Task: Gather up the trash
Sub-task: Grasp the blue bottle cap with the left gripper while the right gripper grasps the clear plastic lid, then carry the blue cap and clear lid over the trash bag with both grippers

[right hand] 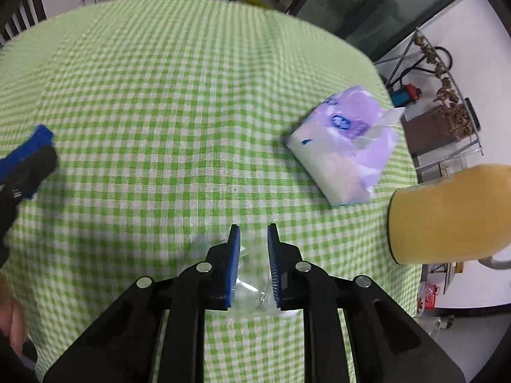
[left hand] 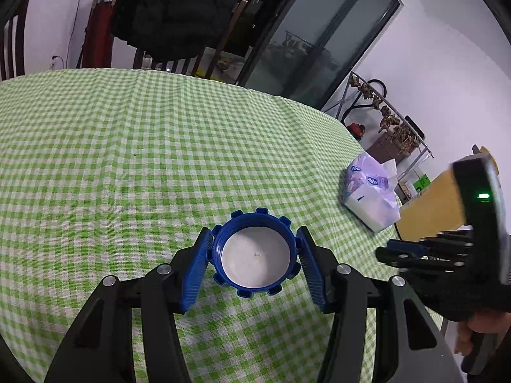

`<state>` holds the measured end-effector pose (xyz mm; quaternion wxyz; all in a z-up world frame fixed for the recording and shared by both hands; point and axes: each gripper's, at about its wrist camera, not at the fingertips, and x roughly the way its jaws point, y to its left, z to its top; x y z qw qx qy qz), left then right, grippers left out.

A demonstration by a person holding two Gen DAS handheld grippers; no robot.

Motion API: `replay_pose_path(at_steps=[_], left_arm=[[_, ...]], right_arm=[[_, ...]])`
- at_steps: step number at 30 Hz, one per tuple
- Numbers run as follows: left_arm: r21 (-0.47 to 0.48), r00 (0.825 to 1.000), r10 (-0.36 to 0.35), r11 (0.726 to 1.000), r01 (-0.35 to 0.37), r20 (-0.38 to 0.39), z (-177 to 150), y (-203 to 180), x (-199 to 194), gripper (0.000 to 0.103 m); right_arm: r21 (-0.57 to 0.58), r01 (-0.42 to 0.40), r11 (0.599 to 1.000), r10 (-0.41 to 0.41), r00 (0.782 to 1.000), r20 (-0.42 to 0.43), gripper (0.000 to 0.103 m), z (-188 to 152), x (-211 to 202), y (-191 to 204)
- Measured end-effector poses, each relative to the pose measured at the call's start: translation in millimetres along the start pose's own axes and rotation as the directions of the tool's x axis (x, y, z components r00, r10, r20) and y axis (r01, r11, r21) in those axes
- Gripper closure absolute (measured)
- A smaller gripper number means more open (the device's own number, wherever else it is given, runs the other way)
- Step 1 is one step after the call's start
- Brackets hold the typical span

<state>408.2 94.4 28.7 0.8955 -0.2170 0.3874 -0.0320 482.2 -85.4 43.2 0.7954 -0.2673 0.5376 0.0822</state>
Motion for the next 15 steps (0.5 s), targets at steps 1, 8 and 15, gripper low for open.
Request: replay_pose_path(at_steps=[1,8,15], left_arm=[[0.005,1.000,0.006,1.000,-0.006,0.002,-0.7,-1.6,-0.2,0.051],[0.006,1.000,0.021,1.000,-0.021,-0.008,-1.5,-5.6,6.8,0.051],[0.030,1.000,0.017,0.999,-0.017,-0.016,-5.6,-16.8,11.7,0.051]], right_arm=[[0.003,-0.001,1.000,0.001,1.000,0.007,0.091,-4.7,-4.2,-1.4],[0.018,0.023,1.000,-0.024,0.998,0.050,0.097,-24.7,-18.7,-15.1],[0.082,-0.054,0.995,0.032,0.970,0.240,0.101,-48.8,-83.2,-37.9]])
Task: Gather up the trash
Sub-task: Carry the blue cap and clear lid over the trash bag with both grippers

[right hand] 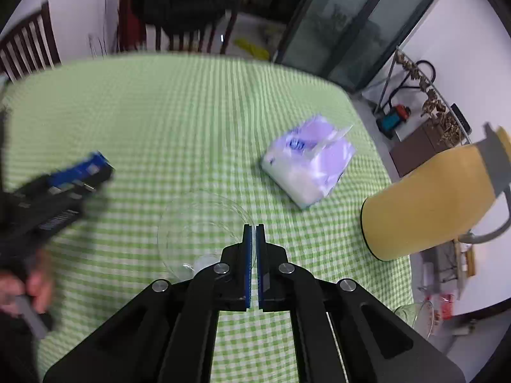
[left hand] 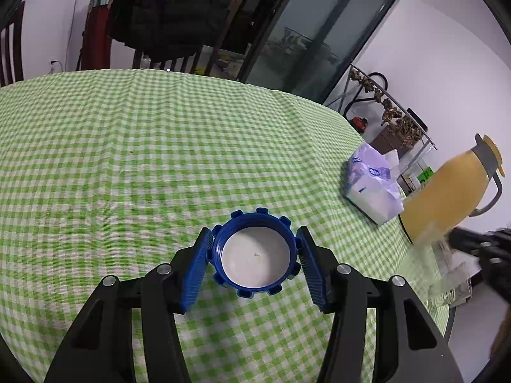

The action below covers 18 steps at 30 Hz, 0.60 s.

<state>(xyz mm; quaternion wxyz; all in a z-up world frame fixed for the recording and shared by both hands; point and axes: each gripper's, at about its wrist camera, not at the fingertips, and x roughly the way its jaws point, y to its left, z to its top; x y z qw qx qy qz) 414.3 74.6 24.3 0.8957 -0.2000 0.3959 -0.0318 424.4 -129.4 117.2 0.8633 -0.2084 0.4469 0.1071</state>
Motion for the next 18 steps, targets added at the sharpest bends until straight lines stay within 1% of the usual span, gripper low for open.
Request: replay_pose_path(at_steps=[3,5,7,11,15,17,18], left_arm=[[0.026,1.000,-0.014,1.000,0.014,0.000,-2.3,-12.0,0.6,0.051],[0.058,1.000,-0.020,0.998,0.019,0.003,-4.8,-23.7,-0.4,0.051],[0.082,1.000,-0.027,0.996,0.027,0.003,-7.6,-34.8,-0.9,0.051],[0.119,0.999,-0.044,0.992,0.044,-0.010,-15.0,-54.2,1.2,0.051],[0.185,0.999,-0.045,0.982,0.048,-0.024,-27.9,-80.8,5.2,0.051],[0.217,0.998,-0.043,0.975,0.054,-0.051,-38.2,-96.0,9.0,0.051],[0.239,0.997,-0.050,0.969,0.064,-0.066,-44.8,-107.0,9.4,0.051]], right_arm=[[0.046,-0.029,0.999,0.026,0.998,0.051,0.101,-21.4,-21.4,-16.1],[0.062,-0.040,0.997,0.036,0.997,0.064,0.101,-37.1,-27.7,-25.1],[0.073,-0.011,0.997,0.004,0.996,0.089,0.101,-54.7,-44.5,-37.4],[0.122,0.010,0.992,-0.029,0.988,0.152,0.101,-92.3,-88.4,-70.4],[0.196,0.033,0.980,-0.071,0.979,0.191,0.101,-150.9,-132.6,-117.1],[0.248,0.063,0.967,-0.112,0.976,0.189,0.101,-192.8,-149.5,-146.4],[0.287,0.078,0.955,-0.135,0.974,0.184,0.101,-221.6,-158.3,-164.6]])
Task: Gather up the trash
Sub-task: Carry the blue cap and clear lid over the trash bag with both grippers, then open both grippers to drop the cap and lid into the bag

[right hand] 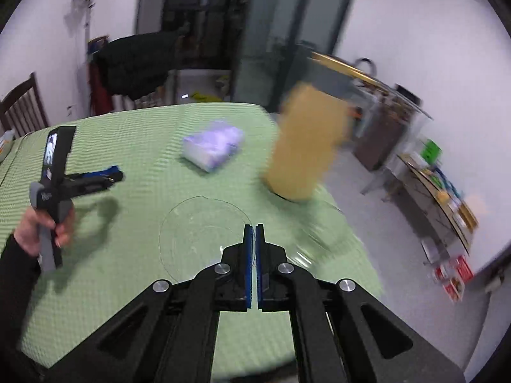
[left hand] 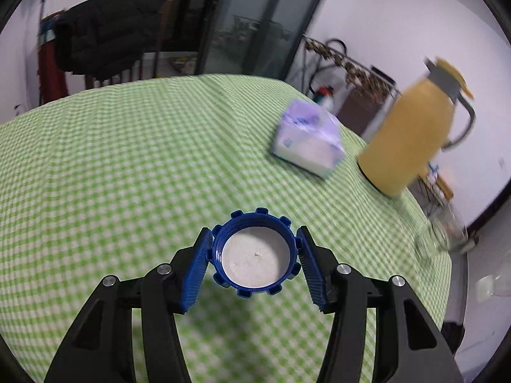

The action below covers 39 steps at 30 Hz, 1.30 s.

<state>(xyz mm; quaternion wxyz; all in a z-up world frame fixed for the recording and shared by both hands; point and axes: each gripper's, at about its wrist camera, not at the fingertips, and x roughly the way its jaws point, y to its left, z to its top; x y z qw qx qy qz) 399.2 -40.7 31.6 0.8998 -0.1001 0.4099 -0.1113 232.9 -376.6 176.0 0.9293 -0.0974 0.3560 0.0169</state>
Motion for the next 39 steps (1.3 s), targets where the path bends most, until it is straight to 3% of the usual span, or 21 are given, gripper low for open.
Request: replay_pose_path(at_steps=[2,4,8,13,15,21,28,30,34,39], left_arm=[[0.046,1.000,-0.025,0.999,0.026,-0.015,-6.9,-21.2,-3.8,0.051],[0.110,0.995,-0.103,0.989,0.103,-0.011,-17.1,-48.8,-17.0,0.051],[0.171,0.969,-0.243,0.954,0.246,-0.042,-35.5,-104.2,-39.6,0.051],[0.289,0.957,-0.281,0.912,0.291,-0.076,-48.2,-192.2,-52.2,0.051],[0.329,0.954,-0.289,0.896,0.298,-0.079,-58.8,-223.1,-54.6,0.051],[0.425,0.923,-0.336,0.820,0.384,-0.185,-105.5,-310.3,-46.8,0.051],[0.479,0.885,-0.347,0.747,0.461,-0.310,-165.8,-385.2,-23.4,0.051],[0.495,0.867,-0.345,0.717,0.490,-0.359,-185.7,-403.5,-15.8,0.051],[0.531,0.848,-0.319,0.672,0.517,-0.423,-220.4,-440.3,-1.0,0.051],[0.549,0.822,-0.280,0.632,0.546,-0.495,-259.6,-473.0,17.3,0.051]], right_arm=[[0.046,0.039,0.998,-0.038,0.999,-0.020,0.101,-32.8,-12.1,-36.8],[0.096,0.103,0.990,-0.097,0.993,-0.059,0.101,-76.9,-20.0,-78.2],[0.231,0.180,0.956,-0.150,0.978,-0.142,0.101,-157.0,-22.4,-150.8],[0.357,0.249,0.900,-0.182,0.960,-0.212,0.101,-236.2,-13.1,-208.5],[0.387,0.277,0.880,-0.191,0.950,-0.246,0.101,-264.8,-4.4,-221.0],[0.461,0.330,0.824,-0.188,0.926,-0.327,0.101,-338.6,14.3,-248.3],[0.511,0.356,0.783,-0.156,0.906,-0.392,0.101,-400.9,41.6,-265.6],[0.519,0.356,0.777,-0.139,0.902,-0.409,0.101,-417.8,51.2,-268.2],[0.547,0.334,0.768,-0.054,0.884,-0.465,0.101,-454.9,87.2,-266.5],[0.552,0.311,0.774,0.017,0.860,-0.509,0.100,-478.3,110.0,-258.4]])
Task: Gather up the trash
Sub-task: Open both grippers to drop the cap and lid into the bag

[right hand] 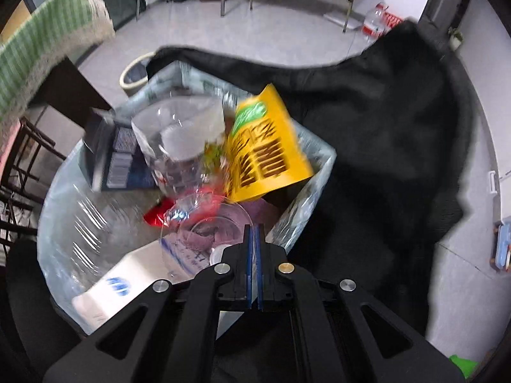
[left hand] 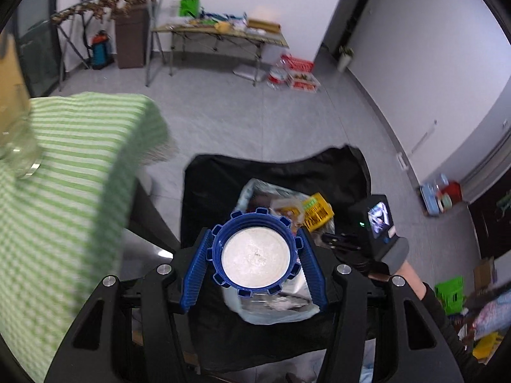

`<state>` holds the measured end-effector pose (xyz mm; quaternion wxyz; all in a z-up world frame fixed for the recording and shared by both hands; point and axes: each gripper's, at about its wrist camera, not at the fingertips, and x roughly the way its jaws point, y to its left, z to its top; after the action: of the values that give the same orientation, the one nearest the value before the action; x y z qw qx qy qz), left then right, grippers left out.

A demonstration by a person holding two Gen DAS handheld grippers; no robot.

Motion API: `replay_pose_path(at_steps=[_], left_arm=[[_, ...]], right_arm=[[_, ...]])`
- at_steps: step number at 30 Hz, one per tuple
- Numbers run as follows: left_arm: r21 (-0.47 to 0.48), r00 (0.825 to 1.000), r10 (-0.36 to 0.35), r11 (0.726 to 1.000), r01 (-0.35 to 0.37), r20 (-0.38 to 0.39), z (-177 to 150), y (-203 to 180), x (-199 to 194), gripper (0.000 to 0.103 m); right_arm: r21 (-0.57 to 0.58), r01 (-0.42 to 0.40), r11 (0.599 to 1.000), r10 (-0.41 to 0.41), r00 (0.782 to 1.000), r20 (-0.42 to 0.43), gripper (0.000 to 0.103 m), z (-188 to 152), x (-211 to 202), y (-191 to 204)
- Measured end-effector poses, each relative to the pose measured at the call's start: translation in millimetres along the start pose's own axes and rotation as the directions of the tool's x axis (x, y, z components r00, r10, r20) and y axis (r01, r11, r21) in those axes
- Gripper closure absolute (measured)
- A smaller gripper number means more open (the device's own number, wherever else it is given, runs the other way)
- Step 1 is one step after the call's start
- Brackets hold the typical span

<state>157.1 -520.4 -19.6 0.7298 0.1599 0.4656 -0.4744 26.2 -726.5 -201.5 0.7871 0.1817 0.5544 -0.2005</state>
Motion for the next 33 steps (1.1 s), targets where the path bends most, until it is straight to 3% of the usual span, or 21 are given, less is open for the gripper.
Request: replay_pose_path(at_steps=[2,4,5,6,8,10,12,19,25,29,33], left_arm=[[0.008,0.999,-0.014,1.000,0.015,-0.032,-1.4,-12.2,17.1,0.051],[0.016,0.998,-0.025,1.000,0.026,-0.055,-1.4,-23.6,30.7,0.051],[0.020,0.998,-0.028,0.999,0.030,-0.064,-2.7,-27.9,35.8,0.051],[0.025,0.997,-0.032,0.999,0.034,-0.076,-2.6,-31.3,41.4,0.051],[0.027,0.994,-0.038,0.999,0.041,-0.103,-2.7,-39.6,55.8,0.051],[0.030,0.990,-0.045,0.998,0.049,-0.132,-2.9,-47.0,70.1,0.051],[0.028,0.986,-0.051,0.998,0.056,-0.156,-4.0,-53.2,85.2,0.051],[0.003,0.966,-0.055,0.998,0.057,-0.252,-12.0,-67.5,140.1,0.051],[-0.055,0.953,-0.031,0.998,0.015,-0.303,-17.1,-62.2,181.6,0.051],[-0.112,0.955,-0.026,0.994,-0.007,-0.295,-17.2,-52.1,190.3,0.037],[-0.093,0.962,-0.013,0.996,-0.012,-0.272,-14.3,-51.9,184.6,0.032]], right_arm=[[-0.003,-0.038,0.999,0.038,0.999,-0.005,0.096,2.3,-4.7,-1.4],[0.007,-0.027,1.000,0.027,1.000,0.013,0.069,1.9,-13.2,-4.2],[0.009,-0.022,1.000,0.021,0.999,0.046,0.048,1.1,-23.0,-5.3],[0.011,-0.026,1.000,0.025,0.996,0.090,0.044,-1.5,-33.6,-6.7],[0.033,-0.025,0.999,0.019,0.984,0.175,0.044,-7.8,-55.9,-12.2],[0.079,0.025,0.997,-0.045,0.963,0.266,0.044,-17.4,-76.0,-18.0],[0.130,0.082,0.988,-0.123,0.929,0.349,0.037,-28.9,-93.7,-21.5],[0.256,0.054,0.965,-0.175,0.861,0.477,0.037,-49.3,-114.1,-40.4],[0.322,0.005,0.947,-0.158,0.878,0.452,0.037,-41.0,-105.5,-56.9],[0.311,0.024,0.950,-0.172,0.872,0.458,0.037,-41.8,-104.7,-51.2],[0.273,0.059,0.960,-0.184,0.869,0.459,0.037,-39.0,-101.9,-40.8]])
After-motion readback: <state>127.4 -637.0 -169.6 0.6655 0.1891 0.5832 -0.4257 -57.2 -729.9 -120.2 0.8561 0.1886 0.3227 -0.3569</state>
